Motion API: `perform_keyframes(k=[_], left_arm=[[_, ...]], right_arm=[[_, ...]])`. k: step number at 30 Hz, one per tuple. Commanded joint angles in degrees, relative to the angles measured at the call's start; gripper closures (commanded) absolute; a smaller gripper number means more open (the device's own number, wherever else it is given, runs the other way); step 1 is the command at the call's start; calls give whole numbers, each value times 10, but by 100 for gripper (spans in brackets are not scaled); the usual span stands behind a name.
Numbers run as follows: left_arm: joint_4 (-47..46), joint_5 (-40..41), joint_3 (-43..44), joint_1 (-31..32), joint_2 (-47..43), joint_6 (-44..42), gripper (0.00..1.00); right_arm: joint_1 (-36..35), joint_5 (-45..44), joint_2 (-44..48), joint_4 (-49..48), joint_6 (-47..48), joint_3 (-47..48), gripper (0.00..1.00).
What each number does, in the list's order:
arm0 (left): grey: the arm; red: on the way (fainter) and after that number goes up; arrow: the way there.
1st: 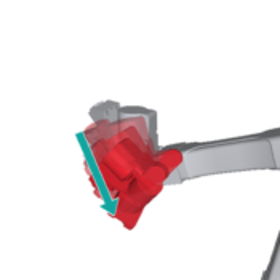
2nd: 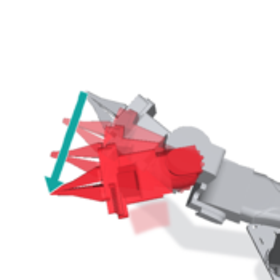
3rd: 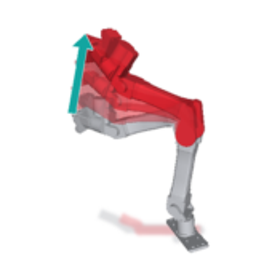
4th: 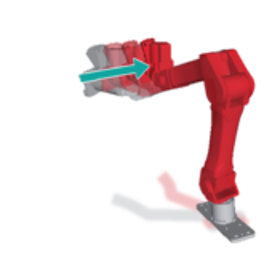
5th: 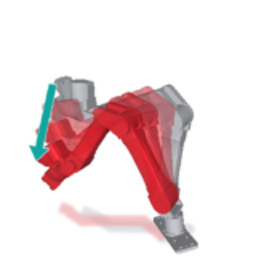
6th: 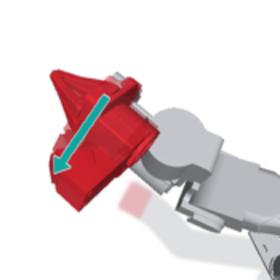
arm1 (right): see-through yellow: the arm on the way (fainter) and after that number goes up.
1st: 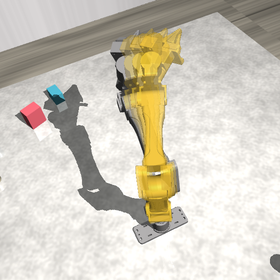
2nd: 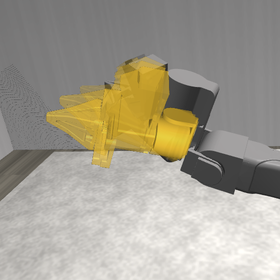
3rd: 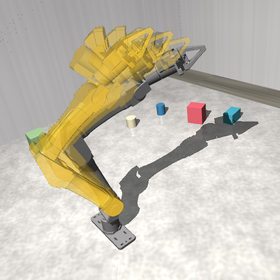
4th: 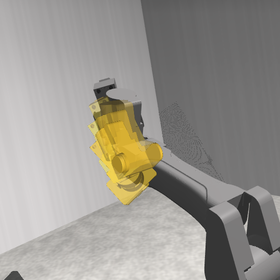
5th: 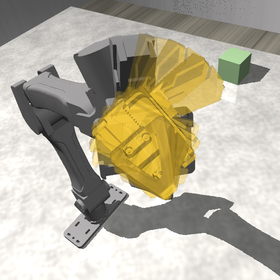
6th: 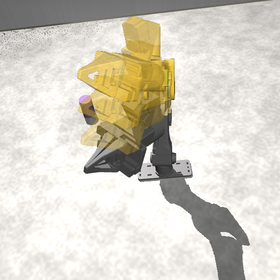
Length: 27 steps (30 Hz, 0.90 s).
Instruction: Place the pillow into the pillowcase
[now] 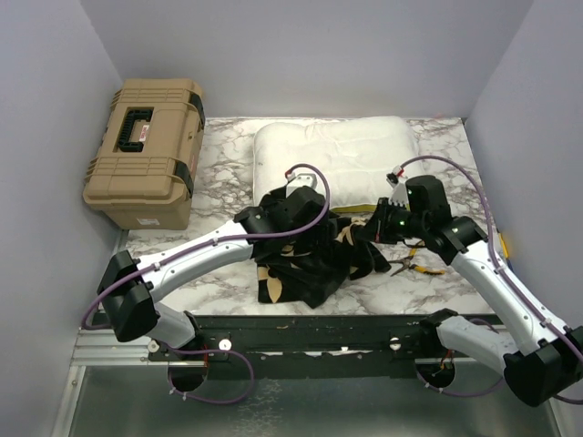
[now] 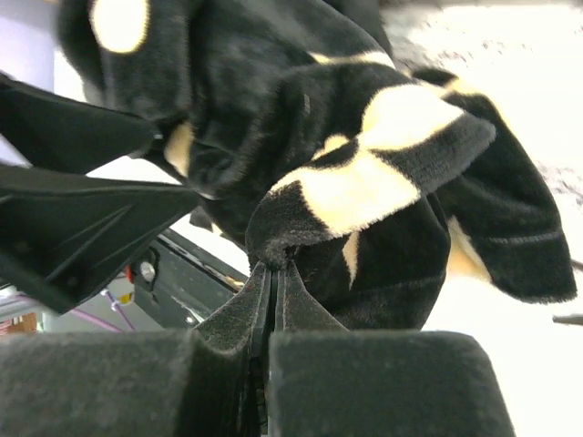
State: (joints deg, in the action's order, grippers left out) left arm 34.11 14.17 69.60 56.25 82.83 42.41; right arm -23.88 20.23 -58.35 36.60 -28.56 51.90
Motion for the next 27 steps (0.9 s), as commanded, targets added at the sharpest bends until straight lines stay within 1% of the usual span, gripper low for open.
perform_keyframes(k=[1, 3, 6, 9, 10, 13, 15, 17, 20, 22, 26, 27], left_arm=[[15, 70, 27, 0, -41, -8, 18], [-22, 36, 28, 1, -77, -47, 17], [-45, 0, 48, 1, -111, -89, 14], [-64, -32, 65, 1, -138, -108, 11], [-81, -56, 63, 1, -145, -112, 10], [-115, -135, 59, 1, -138, -111, 12], [-116, -165, 55, 7, -118, -103, 15], [-122, -155, 42, 23, -102, -97, 16], [-134, -71, 15, 46, -88, -72, 16], [-159, -37, -1, 58, -82, -65, 15], [-206, 13, -19, 71, -70, -65, 15], [-211, 29, -20, 71, -66, -62, 19]], right_arm=[[3, 64, 29, -56, 14, 50, 99], [3, 91, 33, -72, 15, 61, 99], [3, 140, 36, -115, 15, 64, 99], [3, 196, 32, -163, 16, 61, 100], [3, 208, 29, -175, 11, 62, 99], [3, 226, 15, -201, -6, 71, 99], [3, 237, 2, -222, -33, 77, 100], [3, 251, -6, -254, -73, 77, 99], [3, 264, -9, -318, -156, 63, 99], [3, 273, -7, -357, -199, 51, 99], [2, 272, 1, -390, -249, 35, 99], [2, 273, 3, -394, -254, 34, 99]])
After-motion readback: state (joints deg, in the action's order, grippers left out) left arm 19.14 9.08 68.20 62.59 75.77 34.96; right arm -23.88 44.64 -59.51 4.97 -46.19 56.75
